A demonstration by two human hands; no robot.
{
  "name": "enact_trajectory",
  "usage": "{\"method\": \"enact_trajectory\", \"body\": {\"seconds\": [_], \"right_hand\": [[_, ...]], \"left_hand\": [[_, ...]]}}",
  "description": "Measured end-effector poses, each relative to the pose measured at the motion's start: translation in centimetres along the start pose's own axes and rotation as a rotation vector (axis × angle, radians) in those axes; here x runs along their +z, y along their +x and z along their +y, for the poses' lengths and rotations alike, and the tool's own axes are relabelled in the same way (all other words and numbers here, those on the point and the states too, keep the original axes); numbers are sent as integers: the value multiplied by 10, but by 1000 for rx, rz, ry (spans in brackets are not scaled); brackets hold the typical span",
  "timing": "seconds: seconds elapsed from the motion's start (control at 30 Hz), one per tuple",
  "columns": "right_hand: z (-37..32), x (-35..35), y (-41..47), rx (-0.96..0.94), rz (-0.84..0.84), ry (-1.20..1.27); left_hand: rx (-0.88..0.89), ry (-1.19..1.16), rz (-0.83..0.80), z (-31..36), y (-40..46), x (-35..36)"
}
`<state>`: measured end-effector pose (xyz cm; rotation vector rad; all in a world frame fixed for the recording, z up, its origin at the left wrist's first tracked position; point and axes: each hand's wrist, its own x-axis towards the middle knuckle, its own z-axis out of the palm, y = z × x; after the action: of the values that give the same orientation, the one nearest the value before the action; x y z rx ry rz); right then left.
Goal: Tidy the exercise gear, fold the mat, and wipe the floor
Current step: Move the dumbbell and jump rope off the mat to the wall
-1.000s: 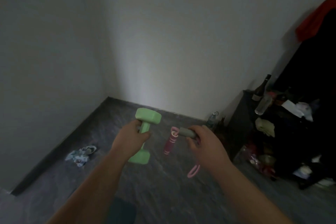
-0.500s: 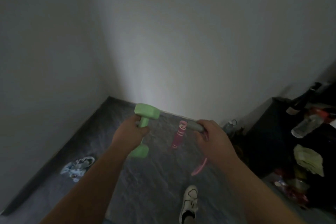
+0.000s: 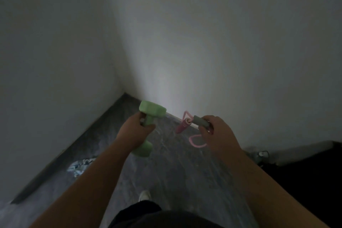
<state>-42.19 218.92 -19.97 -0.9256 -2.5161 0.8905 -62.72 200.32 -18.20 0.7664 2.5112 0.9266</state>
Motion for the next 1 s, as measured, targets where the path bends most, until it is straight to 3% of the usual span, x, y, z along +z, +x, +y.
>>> {"method": "enact_trajectory", "body": {"seconds": [0.23,0.67,0.83,1.0], "right_hand": [[26,40,100,95,-3,-14],[52,174,298,444,-6,-25],[95,226,343,494,-43,-13],[182,309,374,464,-113,-41]], "left_hand": [[-13,-12,-143,-16,138,28],[-96,12,-432,-81,425,70],[-241,-34,-496,-123,488,128],[-339,-71,-508,-194,525,225]]}}
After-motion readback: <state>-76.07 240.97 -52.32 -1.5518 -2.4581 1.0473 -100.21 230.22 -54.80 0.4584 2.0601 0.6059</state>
